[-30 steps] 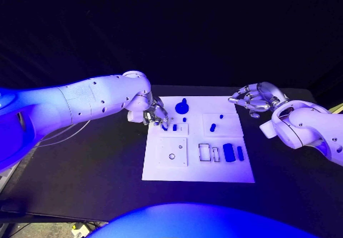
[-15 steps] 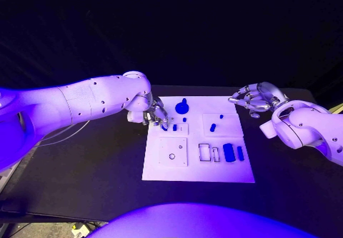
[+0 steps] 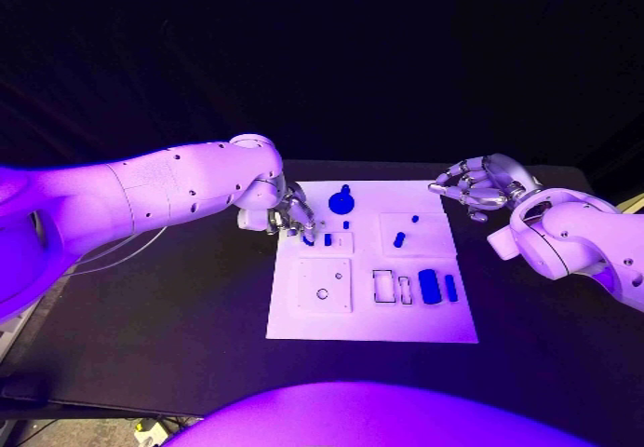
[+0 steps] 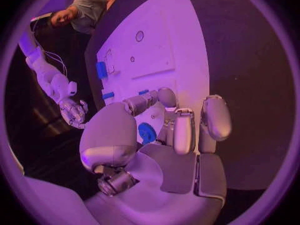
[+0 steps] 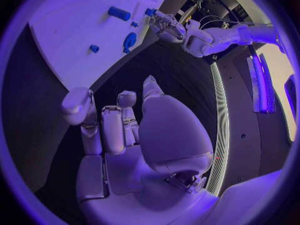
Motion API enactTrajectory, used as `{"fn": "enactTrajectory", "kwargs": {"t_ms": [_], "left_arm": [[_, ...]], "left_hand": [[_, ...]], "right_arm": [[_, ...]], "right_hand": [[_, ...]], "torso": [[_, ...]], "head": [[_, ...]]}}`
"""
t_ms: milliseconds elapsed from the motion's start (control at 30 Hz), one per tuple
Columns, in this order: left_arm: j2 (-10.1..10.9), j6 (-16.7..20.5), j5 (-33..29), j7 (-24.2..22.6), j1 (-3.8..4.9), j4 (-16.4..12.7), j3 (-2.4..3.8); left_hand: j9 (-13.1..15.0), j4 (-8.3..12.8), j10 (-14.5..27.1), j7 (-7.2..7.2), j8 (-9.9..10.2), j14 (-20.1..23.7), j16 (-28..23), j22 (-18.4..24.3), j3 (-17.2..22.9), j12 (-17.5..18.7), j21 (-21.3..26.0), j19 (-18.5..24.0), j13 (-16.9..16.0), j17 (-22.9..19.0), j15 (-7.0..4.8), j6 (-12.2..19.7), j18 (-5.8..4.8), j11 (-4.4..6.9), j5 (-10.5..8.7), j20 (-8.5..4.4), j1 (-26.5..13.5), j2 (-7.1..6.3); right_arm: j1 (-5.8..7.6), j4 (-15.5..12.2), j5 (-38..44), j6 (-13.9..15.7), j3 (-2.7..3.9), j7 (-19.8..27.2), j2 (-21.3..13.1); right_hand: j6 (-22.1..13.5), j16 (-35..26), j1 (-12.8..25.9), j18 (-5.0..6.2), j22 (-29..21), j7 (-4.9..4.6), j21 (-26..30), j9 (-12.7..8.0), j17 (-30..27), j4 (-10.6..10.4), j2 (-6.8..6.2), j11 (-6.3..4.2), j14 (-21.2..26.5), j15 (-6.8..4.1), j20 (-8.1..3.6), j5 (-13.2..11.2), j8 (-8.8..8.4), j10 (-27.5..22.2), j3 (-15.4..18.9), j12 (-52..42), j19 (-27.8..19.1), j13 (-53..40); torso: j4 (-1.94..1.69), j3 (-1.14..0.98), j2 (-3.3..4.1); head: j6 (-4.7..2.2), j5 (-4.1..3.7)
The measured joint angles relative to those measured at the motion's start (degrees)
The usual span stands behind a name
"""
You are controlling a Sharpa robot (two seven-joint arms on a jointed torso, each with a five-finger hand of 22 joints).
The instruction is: Assemble the parts on the task board
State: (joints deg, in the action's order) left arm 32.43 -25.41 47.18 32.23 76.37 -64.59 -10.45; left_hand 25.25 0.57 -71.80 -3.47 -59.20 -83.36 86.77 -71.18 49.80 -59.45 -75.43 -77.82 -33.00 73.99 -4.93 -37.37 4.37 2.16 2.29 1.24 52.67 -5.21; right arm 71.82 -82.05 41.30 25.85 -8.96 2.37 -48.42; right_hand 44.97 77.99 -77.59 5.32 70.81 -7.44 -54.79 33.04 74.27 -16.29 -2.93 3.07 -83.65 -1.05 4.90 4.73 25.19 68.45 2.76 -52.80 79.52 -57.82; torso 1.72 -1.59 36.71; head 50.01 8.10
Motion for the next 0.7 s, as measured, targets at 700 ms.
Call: {"fn": "enactTrajectory", "kwargs": {"t_ms": [700], "left_arm": [[0.1, -0.3, 0.6, 0.0, 0.03, -0.3, 0.01]], "left_hand": [[0.0, 0.0, -0.5, -0.18, 0.0, -0.3, 0.0, -0.6, 0.0, 0.0, -0.4, -0.1, -0.4, 0.0, -0.29, -0.3, 0.0, 0.09, 0.0, -0.12, -0.5, 0.44]], "right_arm": [[0.0, -0.1, 0.0, 0.0, 0.0, 0.0, -0.1]], "right_hand": [[0.0, 0.0, 0.0, 0.0, 0.0, 0.0, 0.0, 0.0, 0.0, 0.0, 0.0, 0.0, 0.0, 0.0, 0.0, 0.0, 0.0, 0.0, 0.0, 0.0, 0.0, 0.0]], "torso": [[-0.01, 0.0, 0.0]], "head": [[0.0, -0.01]]}}
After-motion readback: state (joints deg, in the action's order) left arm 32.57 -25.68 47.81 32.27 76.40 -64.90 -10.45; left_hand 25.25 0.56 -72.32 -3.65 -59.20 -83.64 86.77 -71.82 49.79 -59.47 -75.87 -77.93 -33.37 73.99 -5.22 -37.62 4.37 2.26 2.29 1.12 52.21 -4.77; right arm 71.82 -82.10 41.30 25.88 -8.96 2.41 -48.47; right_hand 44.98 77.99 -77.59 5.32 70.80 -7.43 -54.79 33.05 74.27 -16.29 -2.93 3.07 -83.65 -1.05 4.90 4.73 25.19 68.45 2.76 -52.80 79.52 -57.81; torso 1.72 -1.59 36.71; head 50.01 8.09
